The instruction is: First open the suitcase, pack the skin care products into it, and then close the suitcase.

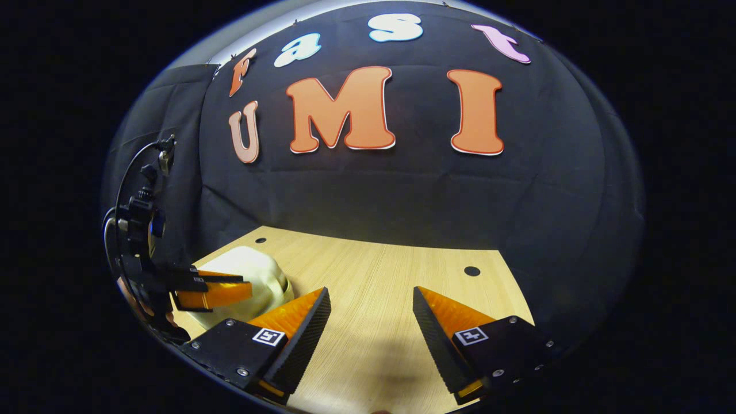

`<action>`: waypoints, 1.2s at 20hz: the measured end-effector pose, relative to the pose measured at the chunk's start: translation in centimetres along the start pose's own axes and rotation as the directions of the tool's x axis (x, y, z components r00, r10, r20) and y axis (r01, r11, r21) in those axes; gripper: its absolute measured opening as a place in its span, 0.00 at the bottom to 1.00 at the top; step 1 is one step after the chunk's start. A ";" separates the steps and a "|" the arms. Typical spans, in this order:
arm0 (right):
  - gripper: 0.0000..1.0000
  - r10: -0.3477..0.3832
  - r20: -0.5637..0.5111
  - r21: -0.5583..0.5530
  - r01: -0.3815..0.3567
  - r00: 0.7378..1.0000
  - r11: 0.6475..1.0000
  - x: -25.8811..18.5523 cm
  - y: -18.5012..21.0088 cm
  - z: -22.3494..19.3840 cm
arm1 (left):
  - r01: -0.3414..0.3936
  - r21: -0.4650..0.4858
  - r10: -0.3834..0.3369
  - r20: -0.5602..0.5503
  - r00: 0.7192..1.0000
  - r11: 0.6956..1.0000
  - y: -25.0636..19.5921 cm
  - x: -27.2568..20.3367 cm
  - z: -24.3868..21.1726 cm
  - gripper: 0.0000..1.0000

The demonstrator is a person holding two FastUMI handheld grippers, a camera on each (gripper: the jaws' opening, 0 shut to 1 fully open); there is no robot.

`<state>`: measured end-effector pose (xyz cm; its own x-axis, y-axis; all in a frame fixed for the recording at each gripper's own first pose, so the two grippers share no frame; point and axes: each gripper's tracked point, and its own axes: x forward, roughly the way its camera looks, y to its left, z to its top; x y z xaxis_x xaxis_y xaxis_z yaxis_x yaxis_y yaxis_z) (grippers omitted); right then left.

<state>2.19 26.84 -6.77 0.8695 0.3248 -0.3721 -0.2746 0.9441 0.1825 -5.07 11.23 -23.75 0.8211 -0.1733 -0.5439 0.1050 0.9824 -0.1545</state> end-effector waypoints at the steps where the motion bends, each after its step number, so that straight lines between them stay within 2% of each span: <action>1: 0.92 -0.014 0.009 0.007 0.014 1.000 1.000 -0.2 -0.4 0.3 | 0.025 -0.017 -0.025 -0.008 1.000 1.000 -1.1 -0.3 -0.5 0.50; 4: 0.92 -0.051 0.043 0.057 0.049 0.998 0.997 -0.5 -0.9 1.4 | 0.025 -0.038 -0.025 0.021 0.999 0.999 -2.2 -0.5 0.4 0.95; 8: 0.92 -0.090 0.114 0.048 0.085 0.989 0.995 -0.9 -1.2 3.6 | -0.033 0.004 0.032 0.140 0.990 0.999 -1.7 -1.7 3.9 0.96; 14: 0.92 -0.070 0.183 -0.016 0.075 0.981 0.997 -1.6 1.2 6.3 | -0.126 0.059 0.100 0.328 0.939 0.990 -0.6 -5.7 9.5 0.97; 19: 0.91 -0.050 0.280 -0.059 0.069 0.959 0.996 -2.0 3.7 9.7 | -0.147 0.047 0.114 0.423 0.899 0.988 1.2 -8.2 13.1 0.97; 21: 0.91 -0.035 0.297 -0.063 0.057 0.954 0.996 -1.9 4.8 10.4 | -0.187 0.057 0.139 0.470 0.872 0.981 2.1 -9.2 14.1 0.97; 24: 0.91 -0.040 0.308 -0.068 0.064 0.951 0.996 -1.5 5.5 10.7 | -0.194 0.117 0.115 0.481 0.869 0.974 1.6 -9.7 13.8 0.96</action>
<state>3.78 30.98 4.56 0.9640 0.2535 -0.0807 -0.2455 0.9646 0.0965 -5.18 15.41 -7.33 0.9955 -0.0040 -0.0942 0.0088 0.9987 0.0510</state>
